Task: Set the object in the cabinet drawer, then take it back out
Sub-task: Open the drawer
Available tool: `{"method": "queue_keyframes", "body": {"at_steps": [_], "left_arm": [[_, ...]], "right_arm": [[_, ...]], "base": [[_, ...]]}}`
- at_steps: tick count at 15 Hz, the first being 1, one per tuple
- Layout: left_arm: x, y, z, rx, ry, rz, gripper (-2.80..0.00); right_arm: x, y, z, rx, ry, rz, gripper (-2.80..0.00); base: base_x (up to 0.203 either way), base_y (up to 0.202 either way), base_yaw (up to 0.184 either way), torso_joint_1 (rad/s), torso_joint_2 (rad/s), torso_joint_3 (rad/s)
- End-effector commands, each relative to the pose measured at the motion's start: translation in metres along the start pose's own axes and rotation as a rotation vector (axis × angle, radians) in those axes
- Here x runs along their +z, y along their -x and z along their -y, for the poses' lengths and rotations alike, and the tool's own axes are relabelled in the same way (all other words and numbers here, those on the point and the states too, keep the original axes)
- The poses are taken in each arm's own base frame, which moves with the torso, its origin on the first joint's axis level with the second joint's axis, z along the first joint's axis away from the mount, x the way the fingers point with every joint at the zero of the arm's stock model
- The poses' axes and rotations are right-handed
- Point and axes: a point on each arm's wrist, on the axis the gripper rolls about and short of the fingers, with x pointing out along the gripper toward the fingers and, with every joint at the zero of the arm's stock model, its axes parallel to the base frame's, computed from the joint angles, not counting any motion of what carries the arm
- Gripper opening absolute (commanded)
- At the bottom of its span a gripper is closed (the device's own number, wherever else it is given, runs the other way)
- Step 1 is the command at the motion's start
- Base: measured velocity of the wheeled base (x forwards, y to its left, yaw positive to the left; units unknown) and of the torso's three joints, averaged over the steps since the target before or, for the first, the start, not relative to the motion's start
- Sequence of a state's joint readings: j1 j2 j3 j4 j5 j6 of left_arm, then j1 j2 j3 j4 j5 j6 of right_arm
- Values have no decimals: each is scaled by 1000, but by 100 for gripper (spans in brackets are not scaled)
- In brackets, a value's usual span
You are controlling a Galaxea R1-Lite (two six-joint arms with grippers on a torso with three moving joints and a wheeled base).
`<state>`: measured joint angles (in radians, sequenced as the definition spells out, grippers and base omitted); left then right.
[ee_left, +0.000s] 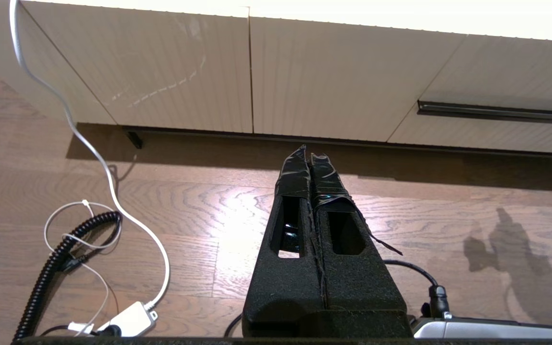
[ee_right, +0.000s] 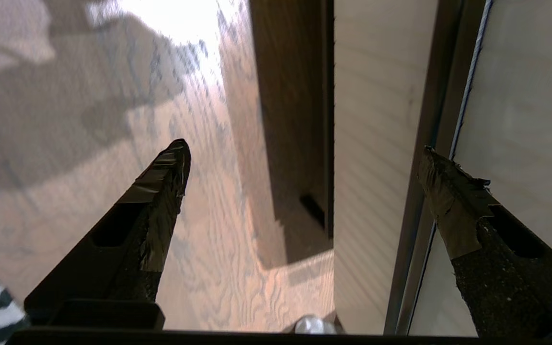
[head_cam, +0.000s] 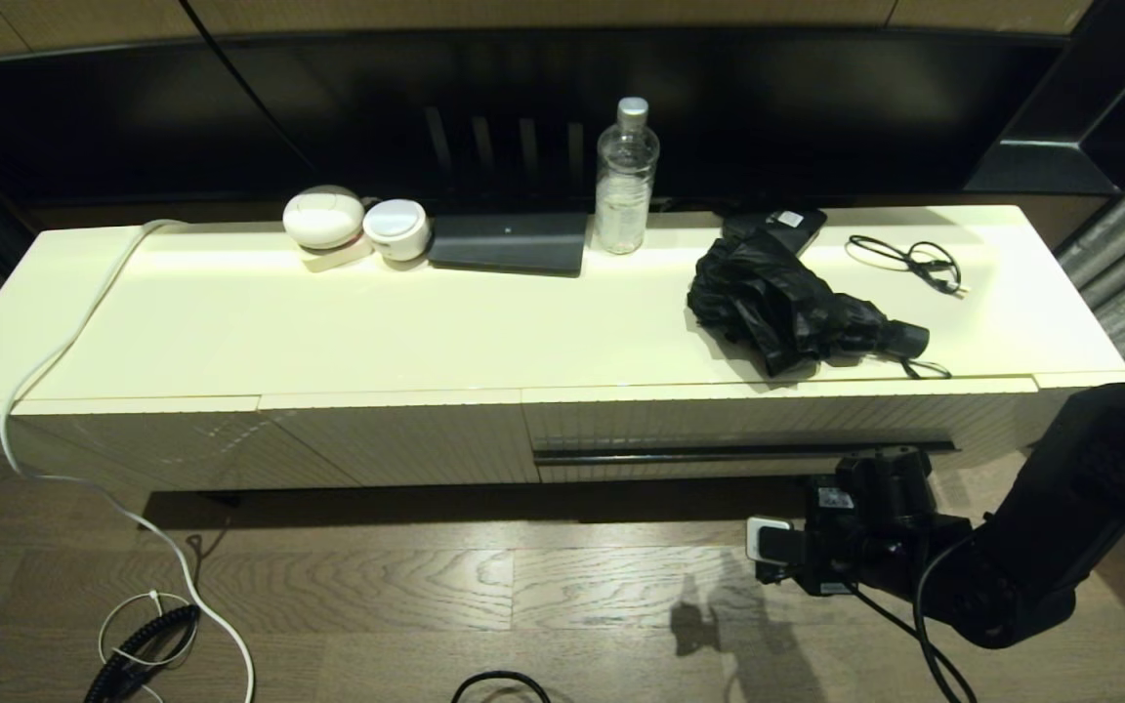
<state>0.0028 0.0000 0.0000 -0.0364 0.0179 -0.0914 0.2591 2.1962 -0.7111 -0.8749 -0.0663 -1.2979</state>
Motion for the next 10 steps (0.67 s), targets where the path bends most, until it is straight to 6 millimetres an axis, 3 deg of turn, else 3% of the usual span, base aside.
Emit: {"method": "queue_keyframes", "body": {"at_steps": [1,10], "left_arm": [[0,0,0,1,1,1,-280],[0,0,0,1,1,2,-280]], "right_arm": [[2,-3,5,-18,7,17,0],[1,-25,6,-53,-1,26,0]], "base": [[0,0,0,0,0,0],[0,0,0,0,0,0]]}}
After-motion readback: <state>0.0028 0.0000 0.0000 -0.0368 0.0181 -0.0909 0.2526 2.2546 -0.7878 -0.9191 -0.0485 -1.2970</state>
